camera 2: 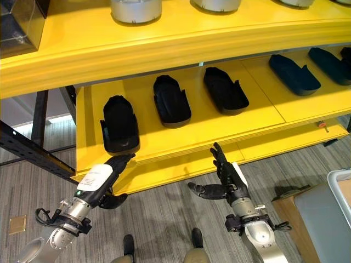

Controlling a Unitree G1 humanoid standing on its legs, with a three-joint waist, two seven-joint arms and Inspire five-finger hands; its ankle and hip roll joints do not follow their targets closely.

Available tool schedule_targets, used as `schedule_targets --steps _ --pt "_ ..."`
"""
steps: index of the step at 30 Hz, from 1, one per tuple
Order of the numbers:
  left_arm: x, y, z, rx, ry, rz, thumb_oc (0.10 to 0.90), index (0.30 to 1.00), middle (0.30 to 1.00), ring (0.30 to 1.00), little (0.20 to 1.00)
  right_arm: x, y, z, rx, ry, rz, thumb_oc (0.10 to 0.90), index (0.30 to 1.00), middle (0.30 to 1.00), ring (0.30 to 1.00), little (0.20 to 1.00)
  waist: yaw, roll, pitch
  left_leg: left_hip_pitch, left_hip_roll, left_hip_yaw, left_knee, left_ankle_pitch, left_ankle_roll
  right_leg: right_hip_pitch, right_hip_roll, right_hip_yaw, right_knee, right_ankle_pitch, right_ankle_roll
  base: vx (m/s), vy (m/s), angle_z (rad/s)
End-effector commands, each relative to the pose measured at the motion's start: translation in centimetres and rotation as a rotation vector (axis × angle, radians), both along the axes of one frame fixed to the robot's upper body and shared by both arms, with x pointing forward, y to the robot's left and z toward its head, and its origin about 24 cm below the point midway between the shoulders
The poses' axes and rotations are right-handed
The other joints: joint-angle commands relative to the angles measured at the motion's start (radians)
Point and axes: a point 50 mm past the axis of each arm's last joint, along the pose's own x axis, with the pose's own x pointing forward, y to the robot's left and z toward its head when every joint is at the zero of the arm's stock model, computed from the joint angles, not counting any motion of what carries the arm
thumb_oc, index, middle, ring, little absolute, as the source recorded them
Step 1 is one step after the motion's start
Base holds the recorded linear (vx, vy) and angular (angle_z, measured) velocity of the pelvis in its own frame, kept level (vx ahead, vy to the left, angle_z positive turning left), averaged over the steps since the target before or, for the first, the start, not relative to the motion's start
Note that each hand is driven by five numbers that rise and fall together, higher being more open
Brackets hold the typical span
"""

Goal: Move parts from the plastic box to the shelf.

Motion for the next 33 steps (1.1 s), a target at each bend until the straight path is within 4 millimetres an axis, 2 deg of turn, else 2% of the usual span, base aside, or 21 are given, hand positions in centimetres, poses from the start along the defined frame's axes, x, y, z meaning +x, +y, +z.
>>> schedule_targets --steps 1,12,22,33 --pt "2.1 -0.2 3.7 -0.027 -0.227 -0.007 0.900 1.000 1.000 1.000 1.000 1.2 1.2 6.4 0.037 -0.350 0.053 0.900 1.000 1.000 1.000 1.000 -0.001 -0.049 -0.015 0.061 0.047 0.037 -0.008 -0.026 0.001 0.017 0.030 -0.018 0.047 -0.058 -0.043 0.00 0.000 0.00" --pt "2.8 -0.4 3.4 -0.028 -0.234 0.009 0.900 1.000 1.000 1.000 1.000 1.2 1.1 6.1 0.045 -0.336 0.041 0.900 1.000 1.000 1.000 1.000 -0.003 -0.054 -0.014 0.064 0.048 0.037 -0.007 -0.028 0.002 0.020 0.031 -0.015 0.043 -0.057 -0.044 0.00 0.000 0.00" --pt "3.5 -0.1 1.2 -0.001 -0.161 0.068 0.900 1.000 1.000 1.000 1.000 1.2 1.1 5.7 0.053 -0.323 0.026 0.900 1.000 1.000 1.000 1.000 -0.008 -0.057 -0.013 0.066 0.048 0.039 -0.006 -0.028 0.002 0.019 0.029 -0.012 0.045 -0.059 -0.045 0.00 0.000 0.00" --pt "3.8 0.7 0.1 0.021 -0.132 0.132 0.900 1.000 1.000 1.000 1.000 1.2 1.0 5.4 0.049 -0.312 0.019 0.900 1.000 1.000 1.000 1.000 -0.010 -0.059 -0.015 0.068 0.050 0.043 -0.007 -0.028 0.000 0.021 0.031 -0.010 0.042 -0.056 -0.045 0.00 0.000 0.00"
